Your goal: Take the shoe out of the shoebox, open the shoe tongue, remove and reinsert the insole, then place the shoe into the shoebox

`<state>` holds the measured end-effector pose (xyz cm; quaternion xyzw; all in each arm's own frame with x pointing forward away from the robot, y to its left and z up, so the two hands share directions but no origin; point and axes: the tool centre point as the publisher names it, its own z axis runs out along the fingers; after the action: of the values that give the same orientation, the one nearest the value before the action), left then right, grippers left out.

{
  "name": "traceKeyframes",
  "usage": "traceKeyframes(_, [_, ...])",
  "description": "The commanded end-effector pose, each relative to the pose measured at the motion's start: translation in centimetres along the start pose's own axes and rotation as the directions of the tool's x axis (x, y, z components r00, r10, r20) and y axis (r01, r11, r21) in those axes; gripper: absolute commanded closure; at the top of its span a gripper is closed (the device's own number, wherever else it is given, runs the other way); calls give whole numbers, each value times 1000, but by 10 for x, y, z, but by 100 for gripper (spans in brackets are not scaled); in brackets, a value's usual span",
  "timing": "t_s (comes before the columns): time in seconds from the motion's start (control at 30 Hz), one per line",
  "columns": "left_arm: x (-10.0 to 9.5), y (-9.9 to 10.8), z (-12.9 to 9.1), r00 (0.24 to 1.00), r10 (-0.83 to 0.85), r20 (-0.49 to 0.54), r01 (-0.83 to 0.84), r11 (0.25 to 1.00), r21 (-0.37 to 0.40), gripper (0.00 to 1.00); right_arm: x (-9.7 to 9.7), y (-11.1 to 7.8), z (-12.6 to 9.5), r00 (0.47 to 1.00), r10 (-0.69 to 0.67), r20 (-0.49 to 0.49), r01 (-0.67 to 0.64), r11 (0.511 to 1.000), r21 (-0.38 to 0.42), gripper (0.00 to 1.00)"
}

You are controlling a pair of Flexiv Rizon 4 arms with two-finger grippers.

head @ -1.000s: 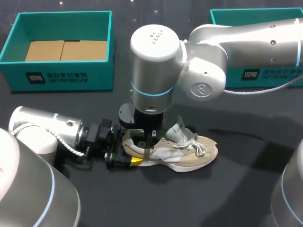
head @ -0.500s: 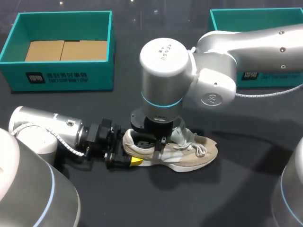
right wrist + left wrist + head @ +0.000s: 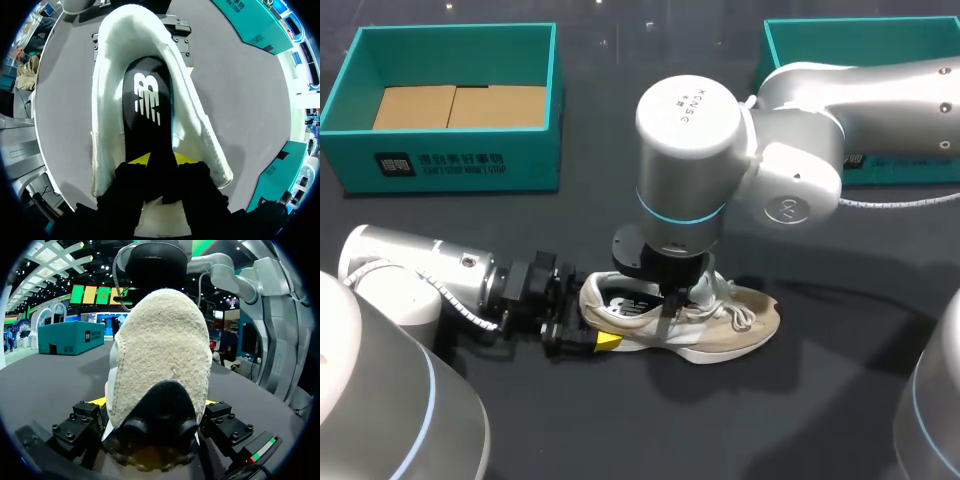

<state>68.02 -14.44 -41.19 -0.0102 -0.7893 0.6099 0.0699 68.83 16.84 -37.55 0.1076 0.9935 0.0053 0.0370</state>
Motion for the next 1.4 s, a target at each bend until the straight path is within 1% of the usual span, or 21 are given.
traceKeyframes(0.03, [-1, 3, 0, 1000, 0, 1, 0, 1000, 0, 100, -1, -1, 8, 1000, -5, -14, 5, 1000, -11, 54])
traceKeyframes(0.17, [-1, 3, 0, 1000, 0, 1, 0, 1000, 0, 100, -1, 4, 13, 999, -13, -42, 13, 1000, -15, 53])
traceKeyframes(0.4, [-1, 3, 0, 1000, 0, 1, 0, 1000, 0, 100, 5, 13, 28, 991, -27, -128, 24, 999, -27, 54])
traceKeyframes(0.6, [-1, 3, 0, 1000, 0, 1, 0, 1000, 0, 100, 18, 17, 43, 975, -38, -218, 33, 999, -24, 53])
traceKeyframes(0.67, [-1, 3, 0, 1000, 0, 1, 0, 1000, 0, 100, 24, 16, 47, 970, -36, -239, 30, 999, -27, 57])
traceKeyframes(0.73, [-1, 3, 0, 1000, 0, 1, 0, 1000, 0, 100, 29, 15, 50, 966, -31, -258, 24, 999, -27, 73])
traceKeyframes(0.8, [-1, 3, 0, 1000, 0, 1, 0, 1000, 0, 100, 34, 13, 51, 961, -24, -275, 18, 999, -26, 93])
traceKeyframes(0.83, [-1, 3, 0, 1000, 0, 1, 0, 1000, 0, 100, 37, 12, 52, 960, -21, -280, 15, 1000, -25, 100])
traceKeyframes(1.07, [-1, 3, 0, 1000, 0, 1, 0, 1000, 0, 100, 51, 2, 50, 955, -5, -297, -4, 1000, -28, 100])
traceKeyframes(1.17, [-1, 3, 0, 1000, 0, 1, 0, 1000, 0, 100, 54, -6, 44, 958, -4, -286, -12, 998, -54, 100])
traceKeyframes(1.2, [-1, 3, 0, 1000, 0, 1, 0, 1000, 0, 100, 55, -9, 41, 962, -21, -273, -6, 995, -98, 100])
traceKeyframes(1.27, [-1, 3, 0, 1000, 0, 1, 0, 1000, 0, 100, 53, -16, 34, 965, -25, -262, -9, 991, -131, 100])
traceKeyframes(1.4, [-1, 3, 0, 1000, 0, 1, 0, 1000, 0, 100, 50, -27, 18, 975, -74, -210, 19, 967, -254, 100])
